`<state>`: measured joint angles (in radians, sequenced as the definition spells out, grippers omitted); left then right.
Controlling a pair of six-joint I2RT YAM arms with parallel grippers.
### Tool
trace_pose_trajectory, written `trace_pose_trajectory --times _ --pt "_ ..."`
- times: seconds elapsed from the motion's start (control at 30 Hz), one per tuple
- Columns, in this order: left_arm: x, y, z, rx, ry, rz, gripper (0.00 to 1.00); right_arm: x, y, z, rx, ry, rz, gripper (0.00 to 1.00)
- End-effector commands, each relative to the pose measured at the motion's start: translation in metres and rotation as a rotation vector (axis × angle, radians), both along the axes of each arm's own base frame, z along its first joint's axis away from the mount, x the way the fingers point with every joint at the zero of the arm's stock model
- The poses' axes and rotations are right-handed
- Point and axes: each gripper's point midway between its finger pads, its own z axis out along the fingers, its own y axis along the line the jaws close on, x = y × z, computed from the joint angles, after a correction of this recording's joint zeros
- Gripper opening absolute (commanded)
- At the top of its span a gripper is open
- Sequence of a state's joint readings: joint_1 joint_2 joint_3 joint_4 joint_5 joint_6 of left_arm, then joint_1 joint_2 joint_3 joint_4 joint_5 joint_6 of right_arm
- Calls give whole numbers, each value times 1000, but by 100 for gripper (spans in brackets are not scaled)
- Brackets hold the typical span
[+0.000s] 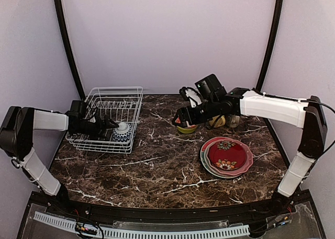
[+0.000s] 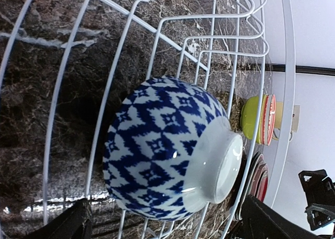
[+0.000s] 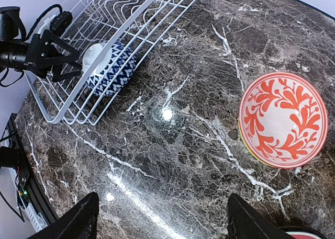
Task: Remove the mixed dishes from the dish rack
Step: Grab the bowl from the dish rack.
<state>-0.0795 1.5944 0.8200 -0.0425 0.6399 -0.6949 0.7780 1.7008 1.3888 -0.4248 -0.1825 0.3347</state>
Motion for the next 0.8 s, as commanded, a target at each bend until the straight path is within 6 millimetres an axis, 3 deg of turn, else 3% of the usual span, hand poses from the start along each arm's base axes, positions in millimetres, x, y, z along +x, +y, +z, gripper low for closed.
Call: trace_pose_trajectory --times 0.0,0.33,0.63,0.77 --pt "6 -11 -2 -27 17 24 99 1 5 3 23 -17 -2 81" --pt "7 -10 -18 -7 84 91 99 1 4 4 25 -23 -5 81" --pt "24 -13 -20 -61 66 141 99 1 5 2 24 -20 -3 81" --pt "28 -13 -22 -65 64 152 94 0 4 2 21 -21 -6 81"
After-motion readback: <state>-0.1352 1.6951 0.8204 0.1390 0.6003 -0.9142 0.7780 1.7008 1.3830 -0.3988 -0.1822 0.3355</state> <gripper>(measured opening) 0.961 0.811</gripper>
